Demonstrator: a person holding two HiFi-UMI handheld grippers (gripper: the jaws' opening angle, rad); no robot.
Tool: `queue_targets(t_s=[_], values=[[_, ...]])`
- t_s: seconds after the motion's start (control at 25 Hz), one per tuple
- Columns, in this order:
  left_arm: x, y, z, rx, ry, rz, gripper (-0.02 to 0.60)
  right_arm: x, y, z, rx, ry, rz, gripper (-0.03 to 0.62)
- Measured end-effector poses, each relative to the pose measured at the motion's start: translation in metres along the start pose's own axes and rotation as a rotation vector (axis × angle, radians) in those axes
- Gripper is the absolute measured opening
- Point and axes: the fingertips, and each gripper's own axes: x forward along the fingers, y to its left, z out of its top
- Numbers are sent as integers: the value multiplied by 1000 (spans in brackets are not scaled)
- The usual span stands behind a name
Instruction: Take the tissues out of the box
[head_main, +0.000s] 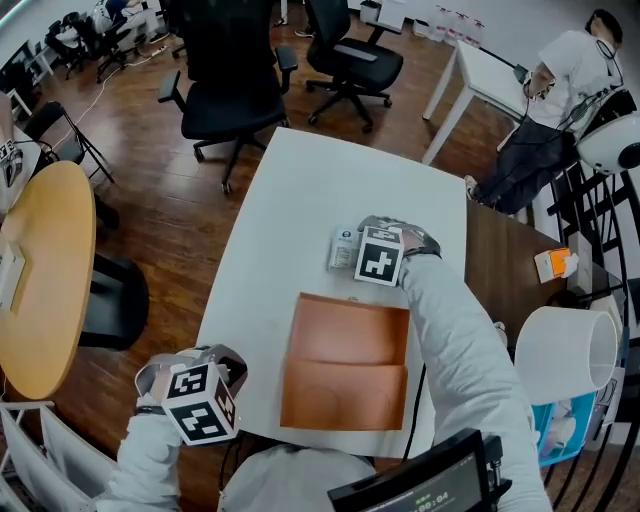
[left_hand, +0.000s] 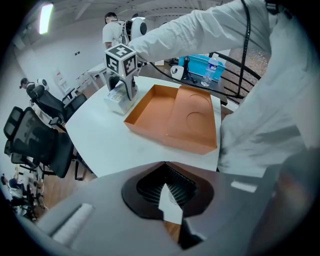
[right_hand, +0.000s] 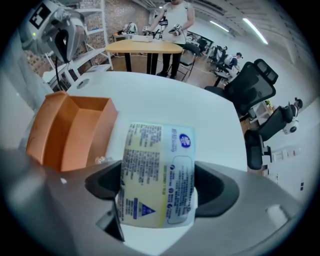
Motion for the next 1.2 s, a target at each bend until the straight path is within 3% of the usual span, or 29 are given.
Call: queue_targets(t_s=[0.32,0.52,0.68,0.76,0.88,1.0,1.2], values=[[-1,-1,6,4,-12,-4,15,-15,-5,6,45,-64,-3,471],[-23,9,-2,-20,-18,52,15,-89,-2,19,5,-115,-55,481],[-25,9,5,-4,-36,53,15,-176,8,36,10,-286,-156,464],[-23,4,10,22,-42,36,15,-209,26,33,23,-331,-197,371],[-23,-6,17,44,-72,10,15,-241,57,24,69,-391,-228,12],[-24,-10,17,43,-86,-9,15,-242,89,20,131,-404,-180,3],[-20,-18,17,52,-79,-28,15,-198,144,5,76,-213,-66,3]])
